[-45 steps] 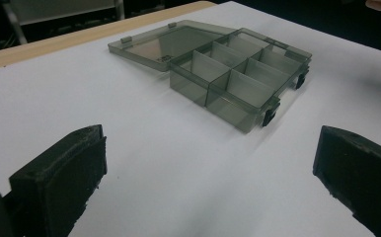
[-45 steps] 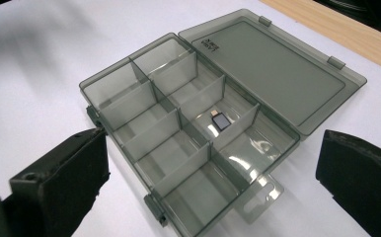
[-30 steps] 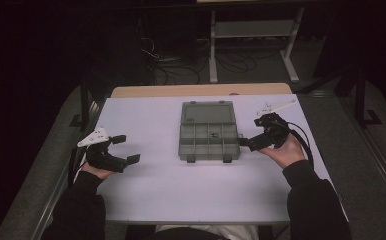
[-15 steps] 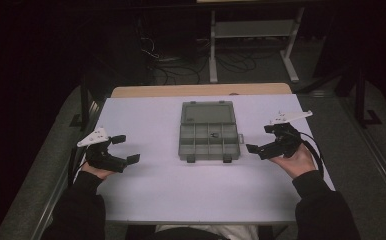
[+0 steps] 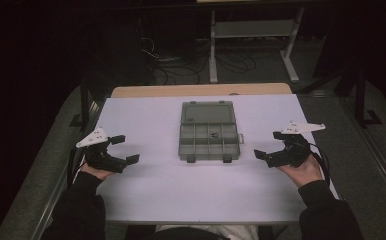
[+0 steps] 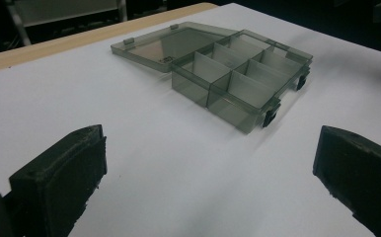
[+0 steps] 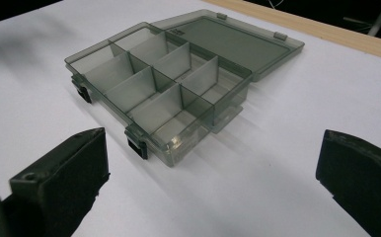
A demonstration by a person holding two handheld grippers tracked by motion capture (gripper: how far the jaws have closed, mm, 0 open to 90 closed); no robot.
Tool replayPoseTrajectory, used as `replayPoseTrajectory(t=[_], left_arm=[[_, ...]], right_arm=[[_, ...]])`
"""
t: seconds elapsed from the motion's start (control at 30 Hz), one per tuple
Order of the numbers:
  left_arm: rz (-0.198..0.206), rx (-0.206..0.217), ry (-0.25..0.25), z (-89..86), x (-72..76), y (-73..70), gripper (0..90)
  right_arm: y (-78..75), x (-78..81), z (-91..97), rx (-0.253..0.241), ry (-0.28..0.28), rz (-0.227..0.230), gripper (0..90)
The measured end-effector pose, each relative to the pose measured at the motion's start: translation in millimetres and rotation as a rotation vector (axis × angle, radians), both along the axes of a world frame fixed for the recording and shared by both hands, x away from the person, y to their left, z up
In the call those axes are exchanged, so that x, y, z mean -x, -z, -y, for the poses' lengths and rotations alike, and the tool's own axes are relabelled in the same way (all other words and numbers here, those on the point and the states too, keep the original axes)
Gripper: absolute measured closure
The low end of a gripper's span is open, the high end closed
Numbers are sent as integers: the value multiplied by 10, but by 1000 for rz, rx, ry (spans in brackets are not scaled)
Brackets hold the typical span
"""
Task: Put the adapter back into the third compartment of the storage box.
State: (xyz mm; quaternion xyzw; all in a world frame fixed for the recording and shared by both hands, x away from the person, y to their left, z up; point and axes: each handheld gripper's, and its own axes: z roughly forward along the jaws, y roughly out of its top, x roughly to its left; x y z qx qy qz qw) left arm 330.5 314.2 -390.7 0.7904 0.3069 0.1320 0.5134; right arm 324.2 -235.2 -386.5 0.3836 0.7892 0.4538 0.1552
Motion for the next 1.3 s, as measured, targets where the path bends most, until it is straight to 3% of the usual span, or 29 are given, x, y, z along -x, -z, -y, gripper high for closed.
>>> replayPoseTrajectory(t=[0.33,0.5,1.3], left_arm=[[6,2,-12,-23,24,-7,0],[9,6,-19,-33,35,-11,0],[4,13,-23,-58,44,-16,0]], right_arm=[[72,117,150,-21,48,24,0],[130,195,256,-57,83,38,0],[316,404,413,-136,72,56,0]])
